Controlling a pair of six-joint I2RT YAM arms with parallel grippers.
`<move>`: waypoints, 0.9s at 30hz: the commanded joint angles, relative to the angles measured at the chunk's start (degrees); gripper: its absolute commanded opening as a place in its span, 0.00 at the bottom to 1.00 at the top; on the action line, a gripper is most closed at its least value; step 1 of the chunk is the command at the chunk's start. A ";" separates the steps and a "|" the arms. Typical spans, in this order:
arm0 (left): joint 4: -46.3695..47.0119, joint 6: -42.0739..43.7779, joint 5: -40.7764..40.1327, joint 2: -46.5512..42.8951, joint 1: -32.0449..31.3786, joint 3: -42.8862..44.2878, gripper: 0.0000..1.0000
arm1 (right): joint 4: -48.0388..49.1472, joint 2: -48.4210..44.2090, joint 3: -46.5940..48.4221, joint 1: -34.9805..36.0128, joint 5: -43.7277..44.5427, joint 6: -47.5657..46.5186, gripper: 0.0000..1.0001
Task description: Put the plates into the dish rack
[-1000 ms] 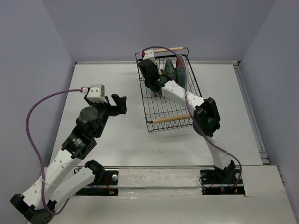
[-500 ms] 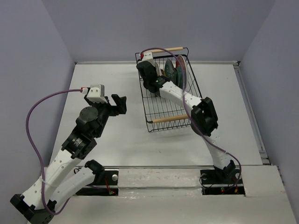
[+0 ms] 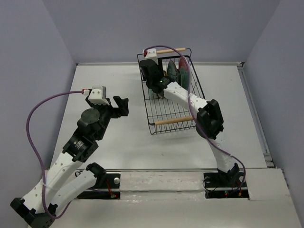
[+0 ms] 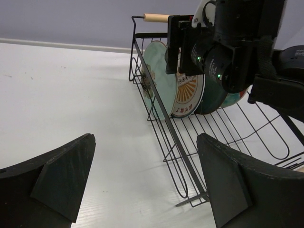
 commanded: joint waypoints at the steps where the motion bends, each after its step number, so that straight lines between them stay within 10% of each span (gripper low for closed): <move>1: 3.20 1.04 -0.93 -0.95 0.28 -0.45 0.99 | 4.81 -7.82 -0.88 0.26 -1.45 0.65 0.69; 11: 4.07 2.09 -2.33 -1.39 0.20 -0.71 0.99 | 5.51 -18.97 -7.46 0.26 -12.95 3.29 1.00; 27: 6.36 4.38 -4.09 -4.11 0.28 1.31 0.99 | 32.84 -74.92 -63.18 0.79 -10.52 1.36 1.00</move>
